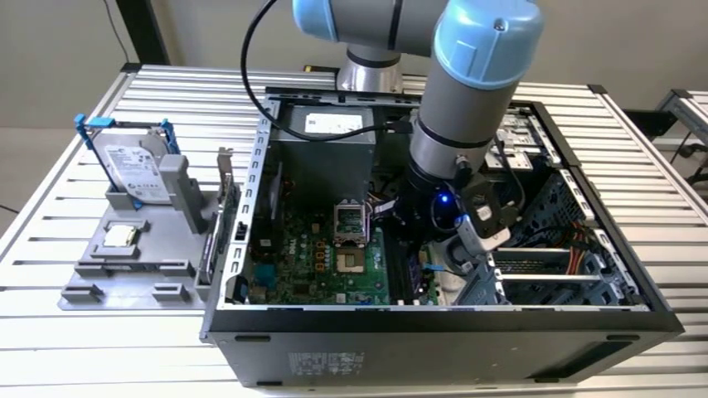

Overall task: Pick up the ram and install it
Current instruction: 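Insert the ram into the slot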

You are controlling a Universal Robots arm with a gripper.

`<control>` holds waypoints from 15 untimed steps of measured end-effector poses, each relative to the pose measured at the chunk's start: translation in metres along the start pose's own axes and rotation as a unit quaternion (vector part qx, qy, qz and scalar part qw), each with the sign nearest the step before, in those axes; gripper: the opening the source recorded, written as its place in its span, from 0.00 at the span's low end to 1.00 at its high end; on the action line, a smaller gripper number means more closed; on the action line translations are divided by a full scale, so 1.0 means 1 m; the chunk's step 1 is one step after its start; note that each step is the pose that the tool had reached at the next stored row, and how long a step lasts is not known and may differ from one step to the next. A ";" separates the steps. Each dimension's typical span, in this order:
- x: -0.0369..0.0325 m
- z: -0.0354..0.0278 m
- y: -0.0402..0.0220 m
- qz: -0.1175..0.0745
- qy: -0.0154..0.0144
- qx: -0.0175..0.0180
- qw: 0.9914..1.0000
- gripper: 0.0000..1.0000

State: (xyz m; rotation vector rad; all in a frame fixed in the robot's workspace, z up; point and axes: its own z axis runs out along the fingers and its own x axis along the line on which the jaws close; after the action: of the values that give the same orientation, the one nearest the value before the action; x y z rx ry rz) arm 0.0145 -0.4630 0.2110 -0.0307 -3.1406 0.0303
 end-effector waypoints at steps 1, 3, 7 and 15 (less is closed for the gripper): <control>0.0000 0.0008 0.0000 0.000 0.000 0.000 1.000 0.00; 0.0000 0.0021 0.0000 0.000 0.000 0.000 1.000 0.00; 0.0000 0.0029 0.0001 0.000 0.000 0.000 1.000 0.00; 0.0000 0.0032 0.0001 0.000 0.000 0.000 1.000 0.00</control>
State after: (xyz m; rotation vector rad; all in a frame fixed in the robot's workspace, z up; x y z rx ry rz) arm 0.0144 -0.4629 0.2078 -0.0308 -3.1407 0.0301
